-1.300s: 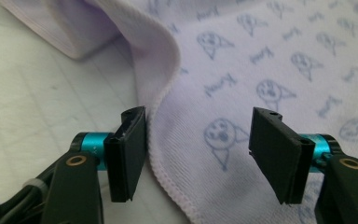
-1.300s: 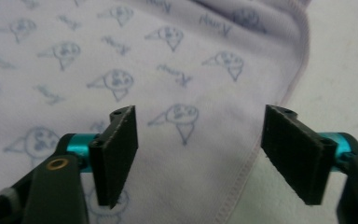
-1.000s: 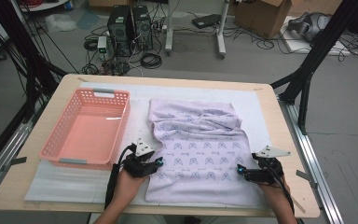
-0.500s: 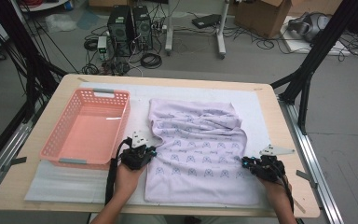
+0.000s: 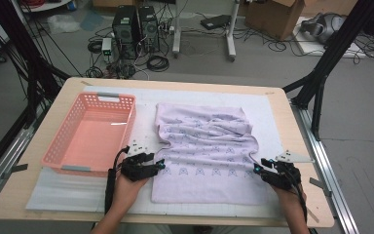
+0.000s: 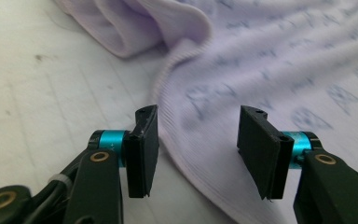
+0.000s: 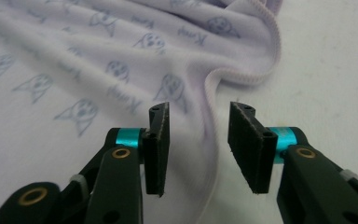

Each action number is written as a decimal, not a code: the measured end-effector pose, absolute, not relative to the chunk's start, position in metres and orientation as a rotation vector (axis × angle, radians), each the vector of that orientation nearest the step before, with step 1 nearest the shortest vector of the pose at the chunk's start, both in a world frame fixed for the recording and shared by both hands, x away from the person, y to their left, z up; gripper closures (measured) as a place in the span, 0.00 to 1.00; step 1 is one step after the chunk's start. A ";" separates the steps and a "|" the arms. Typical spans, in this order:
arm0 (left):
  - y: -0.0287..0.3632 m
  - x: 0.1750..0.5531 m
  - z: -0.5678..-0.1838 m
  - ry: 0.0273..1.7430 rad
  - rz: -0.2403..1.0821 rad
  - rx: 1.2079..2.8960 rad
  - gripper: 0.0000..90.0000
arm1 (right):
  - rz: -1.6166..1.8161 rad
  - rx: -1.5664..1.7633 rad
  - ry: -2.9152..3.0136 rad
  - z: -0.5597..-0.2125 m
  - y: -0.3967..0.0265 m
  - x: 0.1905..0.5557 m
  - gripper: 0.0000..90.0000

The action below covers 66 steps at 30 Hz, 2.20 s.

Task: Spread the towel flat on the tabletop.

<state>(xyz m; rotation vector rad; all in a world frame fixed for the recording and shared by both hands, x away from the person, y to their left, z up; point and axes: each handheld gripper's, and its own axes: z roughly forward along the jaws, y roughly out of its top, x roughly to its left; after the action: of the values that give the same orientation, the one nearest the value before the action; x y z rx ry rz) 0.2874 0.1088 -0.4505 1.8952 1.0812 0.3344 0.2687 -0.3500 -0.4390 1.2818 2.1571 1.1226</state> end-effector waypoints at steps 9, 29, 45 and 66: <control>0.111 0.254 -0.452 1.086 0.289 1.898 0.54 | 1.111 1.295 2.182 -0.447 -0.363 0.228 0.61; 0.096 0.197 -0.458 0.997 0.497 1.942 0.97 | 1.085 1.305 2.204 -0.450 -0.359 0.185 0.97; 0.111 0.134 -0.456 0.979 0.317 1.949 0.97 | 1.127 1.265 2.235 -0.443 -0.376 0.121 0.97; 0.106 0.201 -0.463 1.040 0.299 1.825 0.52 | 1.113 1.289 2.135 -0.442 -0.353 0.189 0.61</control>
<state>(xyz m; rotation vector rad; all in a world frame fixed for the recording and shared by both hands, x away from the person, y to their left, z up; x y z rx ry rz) 0.2013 0.1064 -0.4628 1.8249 1.0397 0.2991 0.1888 -0.3533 -0.4423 1.2893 2.1354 1.1132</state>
